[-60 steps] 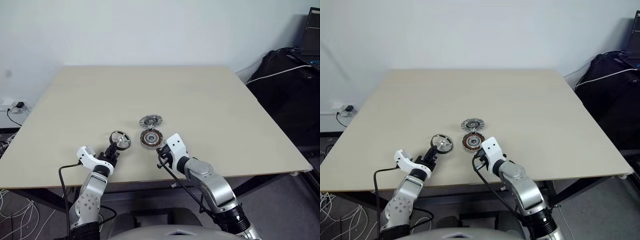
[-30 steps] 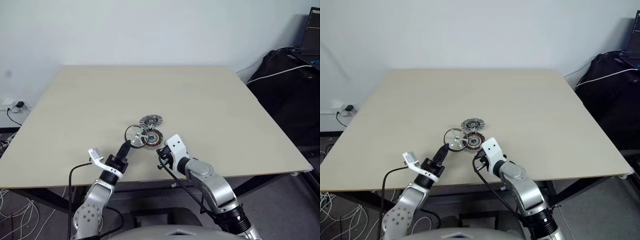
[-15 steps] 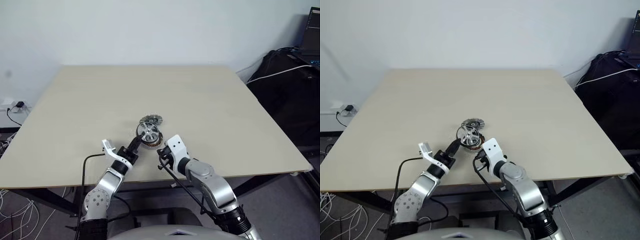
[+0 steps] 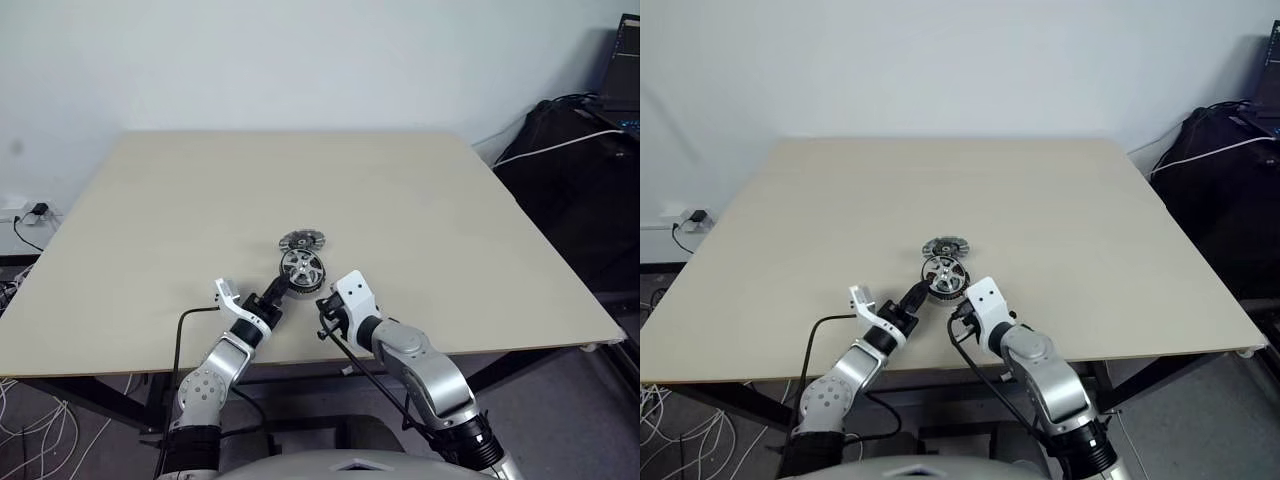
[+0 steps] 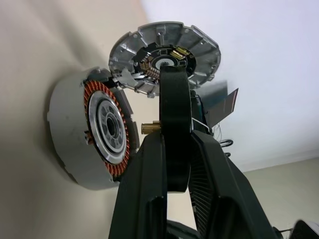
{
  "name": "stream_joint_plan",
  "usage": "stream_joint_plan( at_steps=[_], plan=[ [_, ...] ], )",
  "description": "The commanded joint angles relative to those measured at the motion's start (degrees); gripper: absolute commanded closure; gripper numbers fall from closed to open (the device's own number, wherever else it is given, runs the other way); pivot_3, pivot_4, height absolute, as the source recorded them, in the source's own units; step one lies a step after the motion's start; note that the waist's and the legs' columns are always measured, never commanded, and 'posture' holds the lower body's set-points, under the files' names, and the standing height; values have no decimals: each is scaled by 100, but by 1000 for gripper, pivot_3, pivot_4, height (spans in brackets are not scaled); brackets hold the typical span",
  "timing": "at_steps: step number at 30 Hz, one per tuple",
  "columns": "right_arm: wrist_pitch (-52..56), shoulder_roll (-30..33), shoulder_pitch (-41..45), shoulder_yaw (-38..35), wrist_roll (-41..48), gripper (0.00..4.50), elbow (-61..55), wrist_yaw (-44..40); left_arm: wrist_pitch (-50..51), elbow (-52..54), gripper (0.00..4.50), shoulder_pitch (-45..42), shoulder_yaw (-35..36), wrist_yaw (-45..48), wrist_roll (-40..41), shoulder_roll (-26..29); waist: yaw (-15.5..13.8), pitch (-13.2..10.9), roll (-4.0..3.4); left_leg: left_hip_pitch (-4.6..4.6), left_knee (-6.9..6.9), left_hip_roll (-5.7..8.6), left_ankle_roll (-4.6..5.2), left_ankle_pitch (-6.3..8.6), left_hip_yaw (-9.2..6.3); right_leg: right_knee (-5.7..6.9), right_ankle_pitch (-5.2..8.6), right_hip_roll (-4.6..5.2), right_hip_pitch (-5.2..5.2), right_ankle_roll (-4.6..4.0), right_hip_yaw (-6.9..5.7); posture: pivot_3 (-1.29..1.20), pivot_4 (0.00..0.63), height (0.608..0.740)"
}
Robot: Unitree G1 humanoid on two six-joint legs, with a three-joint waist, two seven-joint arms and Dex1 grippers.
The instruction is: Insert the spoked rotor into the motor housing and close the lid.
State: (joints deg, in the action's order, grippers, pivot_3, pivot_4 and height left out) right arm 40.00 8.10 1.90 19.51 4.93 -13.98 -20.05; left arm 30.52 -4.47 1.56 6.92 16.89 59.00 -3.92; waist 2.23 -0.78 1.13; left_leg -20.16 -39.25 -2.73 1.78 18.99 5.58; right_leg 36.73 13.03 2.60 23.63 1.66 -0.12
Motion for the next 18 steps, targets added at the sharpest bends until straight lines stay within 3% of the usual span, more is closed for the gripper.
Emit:
stream_joint_plan(
  at_steps=[1,18],
  plan=[
    [-82,-12,53,-67,51,4500,-245,13,-104,-81,4134,-231,-8,104,-54,-422,-1,0,0,-1,0,1,0,0,-1,0,0,0,0,0,0,0,0,740],
    [-74,-5,31,-78,51,4500,-276,62,-157,-695,4134,-727,53,262,-258,-511,-2,0,0,-7,-1,2,0,0,-8,-3,-1,0,1,1,-4,0,0,740]
  ],
)
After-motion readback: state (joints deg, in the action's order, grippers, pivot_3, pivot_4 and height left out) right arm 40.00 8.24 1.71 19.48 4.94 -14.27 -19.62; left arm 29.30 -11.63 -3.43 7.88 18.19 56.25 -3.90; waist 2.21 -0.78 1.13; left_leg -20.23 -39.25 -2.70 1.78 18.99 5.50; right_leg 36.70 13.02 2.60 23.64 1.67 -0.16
